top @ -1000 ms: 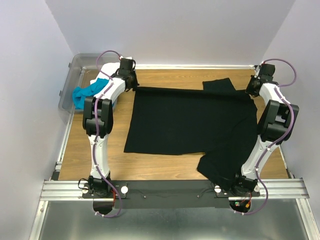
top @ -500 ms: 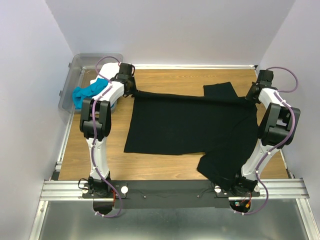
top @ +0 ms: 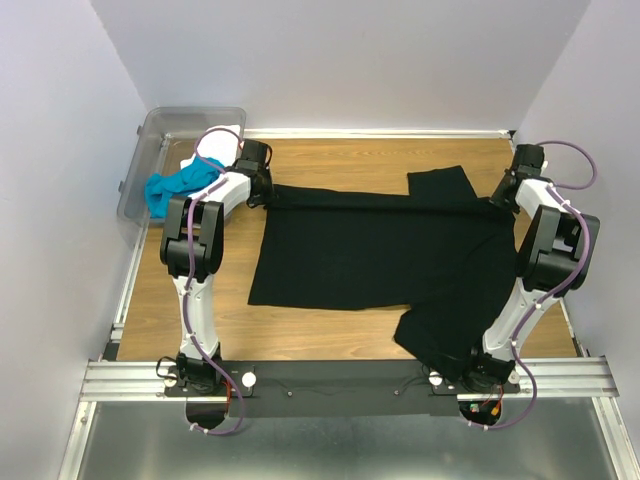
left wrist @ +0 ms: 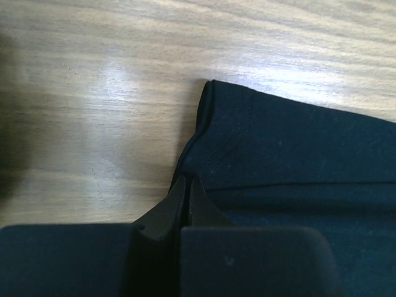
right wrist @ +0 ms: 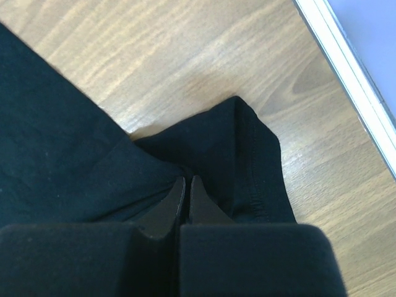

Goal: Fold and stack the t-shirts
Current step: Fold the tshirt

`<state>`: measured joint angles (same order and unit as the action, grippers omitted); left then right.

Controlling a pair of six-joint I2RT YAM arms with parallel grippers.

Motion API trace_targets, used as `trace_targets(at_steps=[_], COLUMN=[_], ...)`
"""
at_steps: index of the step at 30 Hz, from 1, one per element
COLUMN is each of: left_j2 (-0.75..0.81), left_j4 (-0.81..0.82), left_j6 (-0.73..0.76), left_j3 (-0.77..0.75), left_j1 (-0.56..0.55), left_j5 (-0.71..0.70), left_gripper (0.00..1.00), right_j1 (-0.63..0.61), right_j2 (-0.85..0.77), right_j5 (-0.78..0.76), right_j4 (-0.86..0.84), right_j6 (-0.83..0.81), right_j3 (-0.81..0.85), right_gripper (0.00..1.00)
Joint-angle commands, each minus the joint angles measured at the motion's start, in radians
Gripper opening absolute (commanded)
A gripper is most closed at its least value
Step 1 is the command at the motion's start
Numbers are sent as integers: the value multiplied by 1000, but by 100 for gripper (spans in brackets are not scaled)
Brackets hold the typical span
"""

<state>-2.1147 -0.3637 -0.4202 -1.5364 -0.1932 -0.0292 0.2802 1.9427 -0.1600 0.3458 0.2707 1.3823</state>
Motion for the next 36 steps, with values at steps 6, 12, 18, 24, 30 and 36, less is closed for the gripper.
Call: trace_targets(at_steps=[6, 12, 18, 24, 30, 36], left_j2=[36, 78, 113, 145, 121, 87], left_j4=[6, -20, -34, -21, 8, 38], left_j6=[-6, -6, -3, -3, -11, -15], left_j3=[29, -8, -4, 53, 117, 133], left_j1=[8, 9, 8, 6, 2, -5], left_j5=[-61, -72, -61, -58, -31, -23], left_gripper=[0, 0, 0, 0, 0, 3], right_j1=[27, 28, 31, 34, 39, 45], right_j2=[16, -21, -50, -82, -59, -11], right_j5=[-98, -111, -144, -173, -196, -190], right_j4=[-8, -7, -8, -8, -10, -10], right_j6=[18, -5, -18, -8, 38, 53], right_j3=[-19, 11, -2, -31, -74, -94], right_gripper=[4, 3, 4, 4, 4, 11])
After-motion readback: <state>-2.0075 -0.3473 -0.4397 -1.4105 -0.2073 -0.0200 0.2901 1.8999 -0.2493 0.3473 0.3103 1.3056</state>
